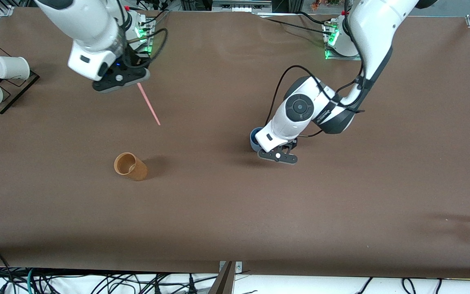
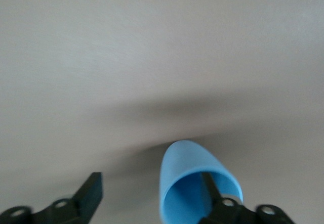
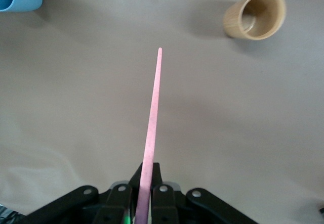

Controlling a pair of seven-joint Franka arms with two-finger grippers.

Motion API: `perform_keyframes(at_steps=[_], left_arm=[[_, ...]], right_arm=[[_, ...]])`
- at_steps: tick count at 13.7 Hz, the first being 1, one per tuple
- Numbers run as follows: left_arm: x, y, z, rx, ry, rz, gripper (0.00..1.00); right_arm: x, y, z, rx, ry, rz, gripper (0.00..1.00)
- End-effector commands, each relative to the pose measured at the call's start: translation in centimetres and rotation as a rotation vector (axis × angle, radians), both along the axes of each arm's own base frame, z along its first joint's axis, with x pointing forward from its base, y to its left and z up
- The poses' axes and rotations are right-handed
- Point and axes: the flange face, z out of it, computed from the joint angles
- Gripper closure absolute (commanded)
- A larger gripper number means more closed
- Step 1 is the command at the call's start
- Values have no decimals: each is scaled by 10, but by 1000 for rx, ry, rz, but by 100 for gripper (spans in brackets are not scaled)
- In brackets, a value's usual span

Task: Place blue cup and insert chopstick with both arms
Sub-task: 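Set the blue cup mid-table with the left gripper while the right brings the chopstick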

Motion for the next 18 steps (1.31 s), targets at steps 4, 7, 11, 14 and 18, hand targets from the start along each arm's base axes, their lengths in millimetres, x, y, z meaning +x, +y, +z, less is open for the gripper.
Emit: perform_keyframes(at_steps=[4,7,11,14,18], left_arm=[[-7,83,169,111,-129,98,0],[5,136,245,75,-95,182,0],[4,243,260,119,-104,41,0],[-9,280,267,134,-104,41,0],[-18,292,280,3,-48,100,0]], right_arm=[[-10,93,-20,36,102,-185,100],[-14,162,-21,69,112,-266,100],[-15,239,-31,138,91,-390,100],[-19,275,-53,194,73,-459,100],[-18,297,-78,208,69,-475,100]])
